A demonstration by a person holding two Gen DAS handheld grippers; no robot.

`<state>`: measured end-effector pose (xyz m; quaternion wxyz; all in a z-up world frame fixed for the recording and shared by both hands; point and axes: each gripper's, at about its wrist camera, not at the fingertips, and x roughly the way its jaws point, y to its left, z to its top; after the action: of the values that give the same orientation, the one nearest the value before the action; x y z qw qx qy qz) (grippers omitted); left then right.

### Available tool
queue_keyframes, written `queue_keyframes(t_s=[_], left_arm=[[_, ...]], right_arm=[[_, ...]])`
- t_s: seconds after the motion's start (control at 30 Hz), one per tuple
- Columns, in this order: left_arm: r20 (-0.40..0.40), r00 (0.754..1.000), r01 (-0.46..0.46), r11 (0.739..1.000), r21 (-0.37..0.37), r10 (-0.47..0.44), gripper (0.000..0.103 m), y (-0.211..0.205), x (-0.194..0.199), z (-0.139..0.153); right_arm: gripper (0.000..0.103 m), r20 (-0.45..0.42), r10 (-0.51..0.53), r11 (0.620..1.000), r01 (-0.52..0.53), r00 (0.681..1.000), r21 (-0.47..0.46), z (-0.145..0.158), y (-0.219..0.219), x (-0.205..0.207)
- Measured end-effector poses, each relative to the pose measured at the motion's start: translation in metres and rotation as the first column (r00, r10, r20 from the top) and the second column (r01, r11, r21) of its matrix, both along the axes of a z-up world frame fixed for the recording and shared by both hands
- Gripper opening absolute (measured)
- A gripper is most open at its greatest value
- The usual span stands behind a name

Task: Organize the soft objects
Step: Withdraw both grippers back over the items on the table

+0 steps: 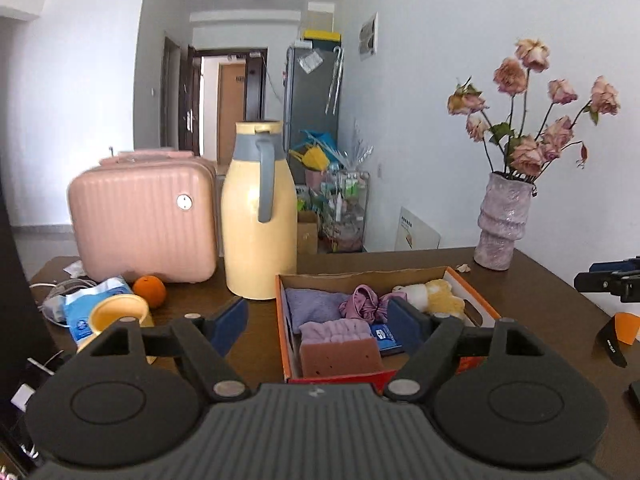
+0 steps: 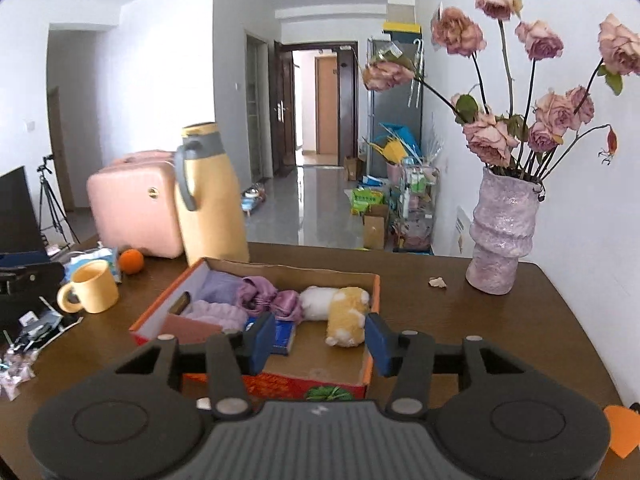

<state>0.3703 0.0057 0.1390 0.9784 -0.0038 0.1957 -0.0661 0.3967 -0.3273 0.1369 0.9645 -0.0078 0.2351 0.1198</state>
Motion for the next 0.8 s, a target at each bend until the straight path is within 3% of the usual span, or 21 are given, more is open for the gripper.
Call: queue_keyframes(t_s=[0.23,0.37,0.47,0.57,0.8], left_arm=[[0.053,0.998,0.026,0.999,0.029,-0.028,0.081,-0.014,-0.090,-0.049],[0.007,0.999,0.042,0.999,0.020,-0.042,0.082,-0.021,-0.132,-0.083],[0.027,1.000,0.013,1.000,0.027,-0.014,0.082,-0.027,-0.163,-0.098],[-0.019,0.999,0.033,0.999,-0.043,-0.034,0.082,-0.026,-0.174,-0.106],[-0.038,0.997,0.071,0.997,-0.034,-0.073,0.082,-0.039,-0.164,-0.109]], right_arm=[[0.053,0.031,0.035,0.998,-0.036,0.999,0.046,-0.045,0.008,-0.080],[0.054,0.022,0.064,0.996,-0.066,0.998,0.056,-0.073,0.011,-0.127],[0.055,0.028,0.065,0.996,-0.067,0.997,0.059,-0.091,0.012,-0.161],[0.057,0.017,0.063,0.992,-0.065,0.998,0.108,-0.105,0.010,-0.187],[0.057,0.006,0.052,0.990,-0.052,0.999,0.133,-0.109,0.008,-0.185]])
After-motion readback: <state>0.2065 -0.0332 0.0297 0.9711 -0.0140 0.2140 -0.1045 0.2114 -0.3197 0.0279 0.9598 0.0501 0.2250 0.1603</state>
